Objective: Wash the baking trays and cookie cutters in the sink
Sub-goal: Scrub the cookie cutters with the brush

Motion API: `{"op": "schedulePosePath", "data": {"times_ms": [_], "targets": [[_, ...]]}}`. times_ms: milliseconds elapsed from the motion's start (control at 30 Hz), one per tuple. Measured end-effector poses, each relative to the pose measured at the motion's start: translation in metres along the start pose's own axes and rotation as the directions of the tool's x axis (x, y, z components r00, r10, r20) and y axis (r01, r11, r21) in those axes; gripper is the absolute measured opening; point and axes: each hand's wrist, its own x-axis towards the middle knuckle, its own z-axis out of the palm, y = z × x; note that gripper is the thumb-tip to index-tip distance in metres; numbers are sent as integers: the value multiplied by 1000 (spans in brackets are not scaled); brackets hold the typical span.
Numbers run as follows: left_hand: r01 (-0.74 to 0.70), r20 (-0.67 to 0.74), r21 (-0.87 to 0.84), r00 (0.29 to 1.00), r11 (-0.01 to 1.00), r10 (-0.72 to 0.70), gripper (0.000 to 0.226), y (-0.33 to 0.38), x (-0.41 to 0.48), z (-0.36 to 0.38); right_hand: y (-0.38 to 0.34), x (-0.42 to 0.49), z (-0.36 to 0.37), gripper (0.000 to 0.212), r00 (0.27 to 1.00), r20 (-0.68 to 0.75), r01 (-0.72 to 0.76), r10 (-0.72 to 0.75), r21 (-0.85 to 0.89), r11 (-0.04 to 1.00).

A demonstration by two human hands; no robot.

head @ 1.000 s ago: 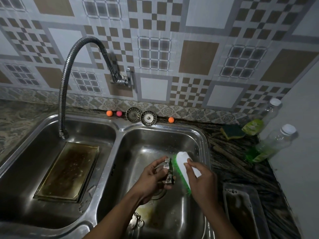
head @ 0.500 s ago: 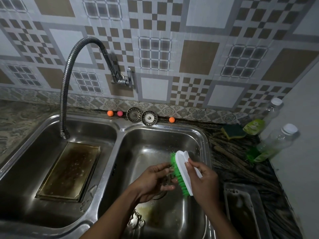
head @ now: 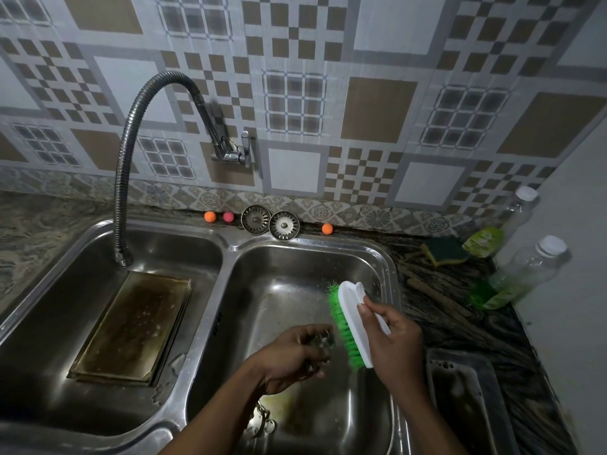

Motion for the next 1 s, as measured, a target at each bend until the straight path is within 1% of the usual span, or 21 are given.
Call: {"op": "schedulePosePath", "data": {"times_ms": [67,100,133,200,267,333,367,433,500,567,633,700,767,867,900,967,1000], "targets": [[-18,-65,-110,998,994,11,41,0,3,-3,-1,-1,-3,16,999,51,1,0,-28,1000],[-26,-85,-116,996,993,17,40,0,4,-3,-1,-2,-3,16,997,76,3,0,-33,999],[-30,-95,-79,995,996,23,38,-1,5,-4,-1,-3,-2,17,995,98,3,0,-29,1000],[-38,-84,105,995,994,47,39,0,5,-3,-1,-4,1,17,991,136,4,1,-38,999],[-64,-65,255,994,965,84,39,1,3,-2,0,-4,3,17,989,150,22,-7,-102,995],[-79,-78,275,991,958,104,38,3,2,-2,3,-1,3,15,993,119,40,-23,-147,988],[-81,-99,234,989,969,107,38,4,1,-1,3,0,3,14,996,84,42,-30,-141,989],[-84,-171,81,980,993,97,40,5,3,-2,2,0,3,15,998,45,48,-44,-91,995],[-93,-226,-65,971,994,76,42,6,7,-2,-1,-3,5,18,996,84,47,-42,-49,998],[-80,-218,-133,975,988,50,48,6,10,-1,-3,-8,7,18,990,134,52,-44,-59,997],[-59,-190,-174,981,983,25,52,8,8,5,-4,-10,9,17,992,123,52,-41,-84,995],[-64,-167,-299,986,952,14,41,13,6,12,-2,-8,8,16,994,102,55,-44,-109,993],[-88,-198,-440,980,894,-1,30,17,5,19,-1,-7,8,17,991,122,71,-55,-136,988],[-153,-308,-507,951,848,-12,13,21,9,21,1,-17,14,15,979,193,98,-67,-154,983],[-177,-337,-525,941,832,-13,10,23,10,21,3,-21,15,13,972,216,133,-93,-175,976],[-215,-396,-517,918,829,-9,14,24,11,22,8,-25,15,9,961,239,197,-141,-231,953],[-228,-429,-496,903,838,-8,15,24,10,22,9,-25,13,9,963,228,203,-147,-251,946]]}}
